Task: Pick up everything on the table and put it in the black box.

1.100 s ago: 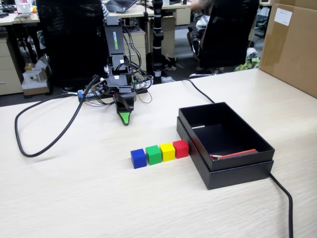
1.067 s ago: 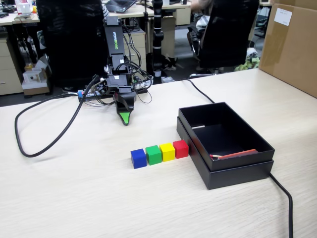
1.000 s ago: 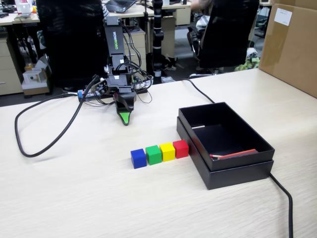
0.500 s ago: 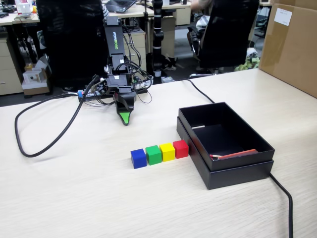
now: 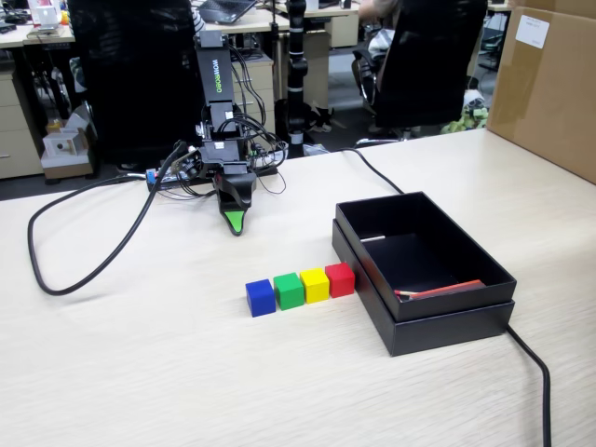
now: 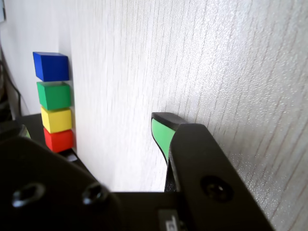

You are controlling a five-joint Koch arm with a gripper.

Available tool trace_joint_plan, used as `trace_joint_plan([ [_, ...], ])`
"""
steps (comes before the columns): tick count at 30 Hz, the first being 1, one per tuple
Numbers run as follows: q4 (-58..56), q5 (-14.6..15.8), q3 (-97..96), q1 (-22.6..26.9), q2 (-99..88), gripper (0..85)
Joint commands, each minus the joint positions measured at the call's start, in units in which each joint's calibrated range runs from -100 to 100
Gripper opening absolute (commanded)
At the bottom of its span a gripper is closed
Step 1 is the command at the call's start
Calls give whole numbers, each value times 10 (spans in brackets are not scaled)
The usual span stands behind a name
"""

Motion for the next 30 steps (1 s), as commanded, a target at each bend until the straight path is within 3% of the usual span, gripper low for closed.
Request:
trace_joint_plan([
  [1,-18,-2,-13,-3,0,492],
  [27,-19,-2,-9,-5,0,479],
  [30,-105,0,38,-6,0,479],
])
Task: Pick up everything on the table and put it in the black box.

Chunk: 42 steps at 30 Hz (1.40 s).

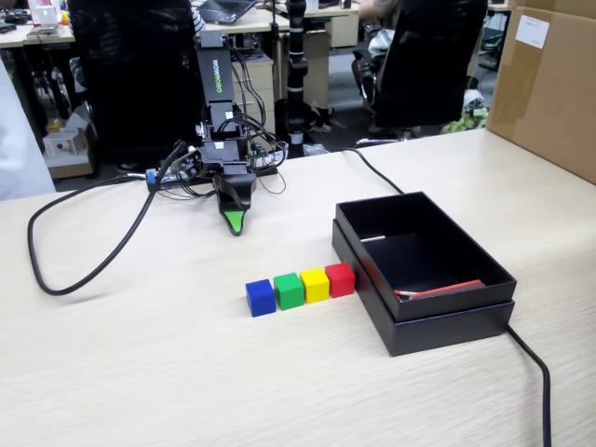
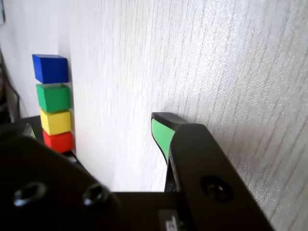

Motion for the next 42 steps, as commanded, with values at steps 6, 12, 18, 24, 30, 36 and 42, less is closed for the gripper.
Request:
trace_joint_plan([
  [6,-236,8,167,-1,27,477],
  [12,-323,18,322,-2,162,476],
  [18,-443,20,585,-1,435,476],
  [24,-520,21,827,3,652,476],
  [30,-535,21,969,9,819,475],
  [36,-536,24,1037,11,937,476],
  [42,-557,33,1103,12,1064,475],
])
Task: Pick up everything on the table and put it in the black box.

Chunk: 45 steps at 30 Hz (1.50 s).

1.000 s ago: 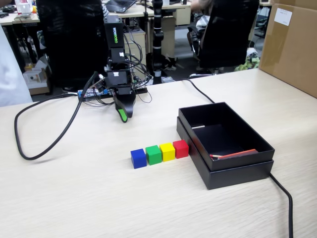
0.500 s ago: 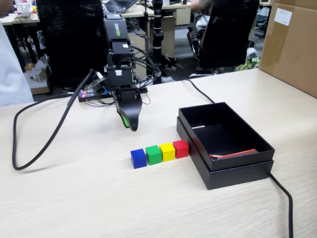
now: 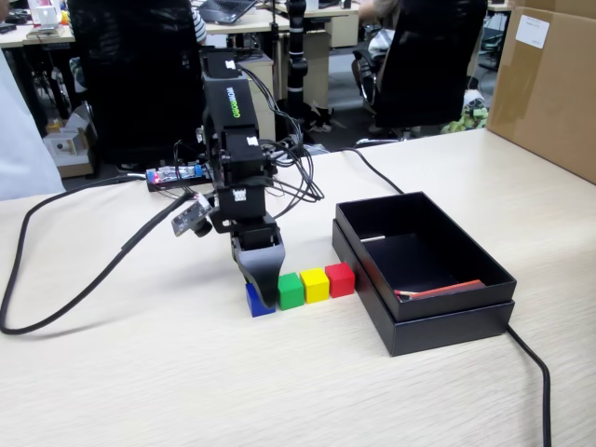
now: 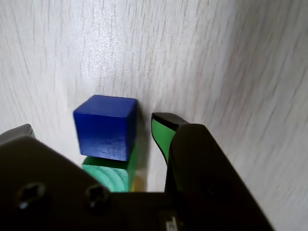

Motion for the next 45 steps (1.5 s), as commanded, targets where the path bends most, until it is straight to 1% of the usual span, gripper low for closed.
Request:
trace_joint_plan([
  [1,-33,4,75,1,30,475],
  [2,-35,5,86,1,44,463],
  [6,-35,8,89,0,50,342],
  [8,-35,9,90,0,49,254],
  [9,-35,10,93,-2,49,158],
  [10,-35,10,94,-3,49,124],
  [12,-35,11,95,-5,44,92],
  [14,-35,11,92,-6,25,92],
  [17,-68,10,103,-11,-81,92],
  [20,-99,9,114,-2,-184,92],
  [21,-107,9,119,13,-249,93],
  [22,-110,10,122,22,-270,93],
  [24,-111,21,135,75,-303,96],
  [25,-111,26,138,90,-305,96],
  [27,-111,43,152,135,-283,97],
  [29,-111,61,203,179,-193,97],
  [30,-111,69,242,190,-132,97],
  [33,-121,75,289,198,-50,97],
  [39,-126,79,301,200,49,101],
  [40,-126,83,307,198,95,102],
  [42,-126,83,309,198,103,102],
  [43,-127,83,309,197,106,121],
  [45,-141,83,313,197,118,189],
])
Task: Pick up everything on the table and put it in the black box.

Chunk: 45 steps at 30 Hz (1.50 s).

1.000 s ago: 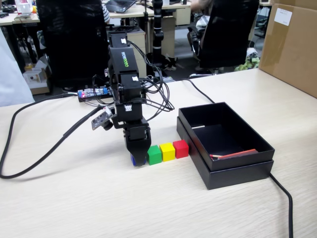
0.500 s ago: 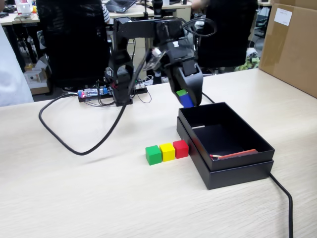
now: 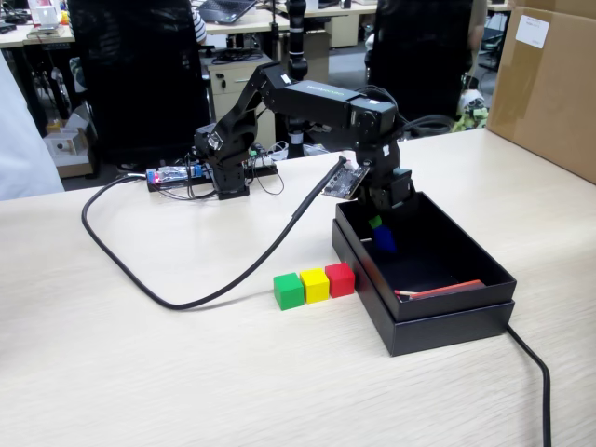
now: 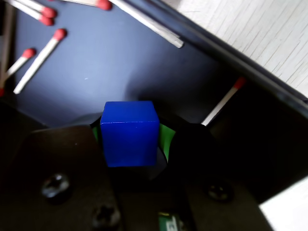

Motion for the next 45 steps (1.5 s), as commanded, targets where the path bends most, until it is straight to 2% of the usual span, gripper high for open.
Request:
trace_joint_plan([
  [1,-20,0,49,0,-9,222],
  [4,-28,0,51,0,3,275],
  [8,-28,0,46,-1,-14,281],
  [14,-28,0,29,-9,-181,281],
  [19,-28,-6,22,-50,-343,281],
  [22,-47,-12,4,-79,-372,406],
  [25,-61,-23,-35,-105,-384,431],
  [29,-61,-37,-113,-142,-375,477],
  [33,-60,-43,-132,-164,-322,481],
  [45,-60,-45,-54,-175,-117,484],
])
